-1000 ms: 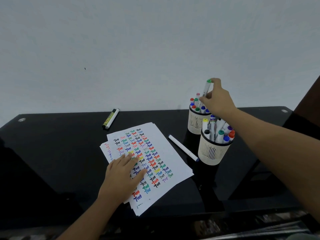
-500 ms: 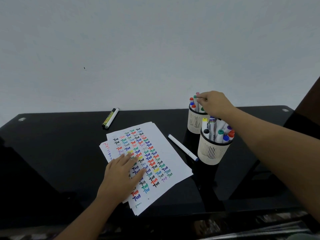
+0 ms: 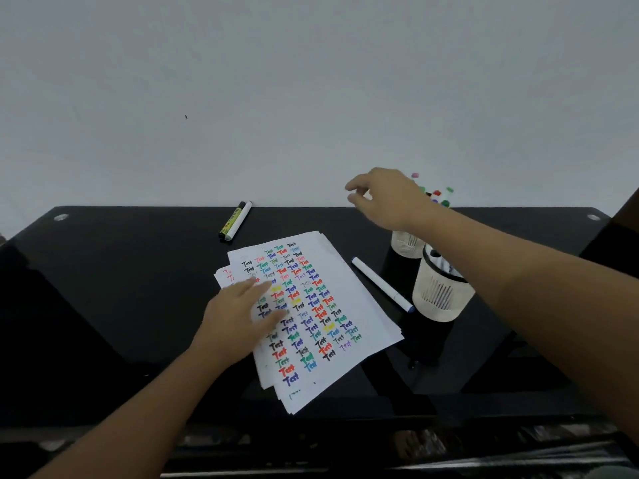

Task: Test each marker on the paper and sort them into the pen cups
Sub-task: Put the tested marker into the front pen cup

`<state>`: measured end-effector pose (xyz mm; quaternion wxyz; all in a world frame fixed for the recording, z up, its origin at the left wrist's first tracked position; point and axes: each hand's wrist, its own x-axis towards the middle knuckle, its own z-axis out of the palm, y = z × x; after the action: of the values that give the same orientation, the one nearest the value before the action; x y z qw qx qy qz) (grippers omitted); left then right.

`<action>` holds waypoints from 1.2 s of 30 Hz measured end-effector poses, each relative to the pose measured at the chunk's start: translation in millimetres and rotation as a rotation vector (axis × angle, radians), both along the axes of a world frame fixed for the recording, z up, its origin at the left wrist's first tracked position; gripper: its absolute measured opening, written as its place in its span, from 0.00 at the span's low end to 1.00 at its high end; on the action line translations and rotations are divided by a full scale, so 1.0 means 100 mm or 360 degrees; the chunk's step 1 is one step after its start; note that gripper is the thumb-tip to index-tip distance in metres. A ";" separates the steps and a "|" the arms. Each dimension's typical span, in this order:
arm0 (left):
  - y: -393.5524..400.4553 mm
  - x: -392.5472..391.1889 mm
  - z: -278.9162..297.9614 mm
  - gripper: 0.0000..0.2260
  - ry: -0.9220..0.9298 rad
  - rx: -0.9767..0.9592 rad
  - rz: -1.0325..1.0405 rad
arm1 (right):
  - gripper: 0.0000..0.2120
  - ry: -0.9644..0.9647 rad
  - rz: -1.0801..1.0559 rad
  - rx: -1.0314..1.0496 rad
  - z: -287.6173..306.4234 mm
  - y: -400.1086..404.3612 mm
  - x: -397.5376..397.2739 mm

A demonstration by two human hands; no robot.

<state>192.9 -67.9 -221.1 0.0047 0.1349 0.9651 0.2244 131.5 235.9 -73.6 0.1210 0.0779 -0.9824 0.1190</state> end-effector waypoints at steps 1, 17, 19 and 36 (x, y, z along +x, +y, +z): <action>-0.06 -0.04 0.02 0.37 -0.0006 -0.0112 0.0015 | 0.18 -0.0074 0.0056 0.0030 -0.05 -0.13 -0.02; -0.28 -0.15 -0.15 0.38 0.0031 -0.0201 0.0034 | 0.29 -0.0352 0.0400 0.0361 -1.10 -1.68 -0.85; -0.28 -0.16 -0.16 0.38 0.0053 -0.0181 0.0030 | 0.30 -0.0312 0.0403 0.0422 -1.15 -1.80 -1.01; -0.29 -0.16 -0.18 0.37 0.0098 -0.0134 0.0031 | 0.18 0.0000 0.0420 0.0535 -1.34 -1.90 -1.32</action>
<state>177.0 -97.2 -239.0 -0.0216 0.1320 0.9746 0.1794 -0.2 45.7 -207.3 0.0897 0.2250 -0.9697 -0.0316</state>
